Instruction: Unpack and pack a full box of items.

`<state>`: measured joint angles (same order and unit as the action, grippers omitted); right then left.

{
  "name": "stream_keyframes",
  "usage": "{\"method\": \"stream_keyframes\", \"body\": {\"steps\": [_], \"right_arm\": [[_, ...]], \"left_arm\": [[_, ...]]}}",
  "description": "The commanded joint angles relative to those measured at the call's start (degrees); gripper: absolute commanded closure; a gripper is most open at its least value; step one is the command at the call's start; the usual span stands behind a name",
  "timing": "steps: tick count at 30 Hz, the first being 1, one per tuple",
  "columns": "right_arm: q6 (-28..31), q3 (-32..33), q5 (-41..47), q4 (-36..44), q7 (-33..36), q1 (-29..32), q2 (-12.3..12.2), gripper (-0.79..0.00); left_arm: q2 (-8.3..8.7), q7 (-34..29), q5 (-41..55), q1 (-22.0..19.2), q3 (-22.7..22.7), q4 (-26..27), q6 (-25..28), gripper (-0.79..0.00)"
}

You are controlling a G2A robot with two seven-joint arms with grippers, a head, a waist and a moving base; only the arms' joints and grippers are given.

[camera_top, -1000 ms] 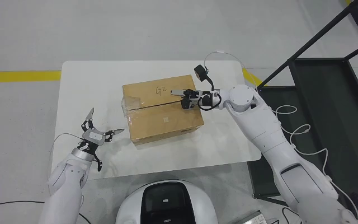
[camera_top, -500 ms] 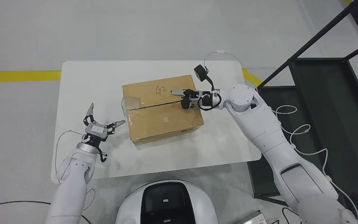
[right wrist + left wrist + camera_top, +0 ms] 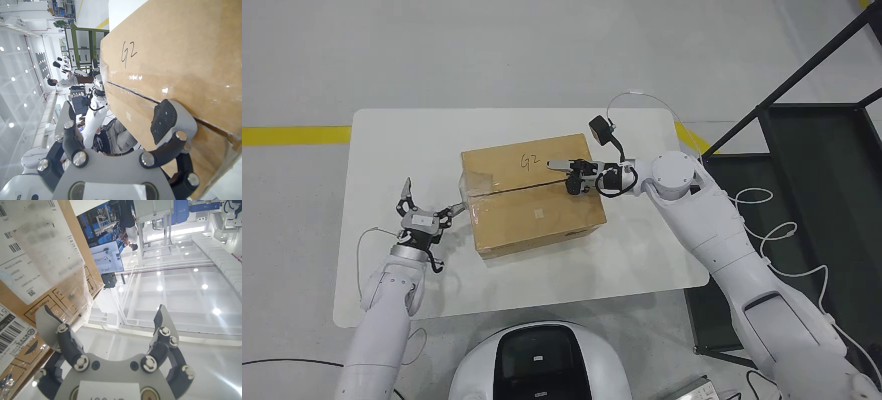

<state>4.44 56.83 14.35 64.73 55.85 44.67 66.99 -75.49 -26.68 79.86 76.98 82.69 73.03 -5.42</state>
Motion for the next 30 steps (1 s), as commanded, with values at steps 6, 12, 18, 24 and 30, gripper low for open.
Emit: {"method": "stream_keyframes", "body": {"steps": [6, 12, 18, 24, 30], "right_arm": [[0.0, 0.0, 0.0, 0.0, 0.0, 0.0, 0.0, -0.785], [0.0, 0.0, 0.0, 0.0, 0.0, 0.0, 0.0, -0.785], [0.0, 0.0, 0.0, 0.0, 0.0, 0.0, 0.0, -0.785], [0.0, 0.0, 0.0, 0.0, 0.0, 0.0, 0.0, -0.785], [0.0, 0.0, 0.0, 0.0, 0.0, 0.0, 0.0, -0.785]], "left_arm": [[-0.36, 0.62, 0.71, -1.25, -0.35, -0.96, 0.61, -0.413], [-0.59, 1.45, 0.68, -2.45, -0.57, -2.0, 0.61, -0.36], [-0.74, 3.66, -0.69, -4.13, -1.17, -3.35, -0.36, -0.416], [-0.79, 3.87, -5.15, -4.49, -1.68, -3.65, 2.96, -0.643], [-0.89, 2.98, -8.2, -2.6, -1.97, -2.43, 6.49, -0.683]]}}
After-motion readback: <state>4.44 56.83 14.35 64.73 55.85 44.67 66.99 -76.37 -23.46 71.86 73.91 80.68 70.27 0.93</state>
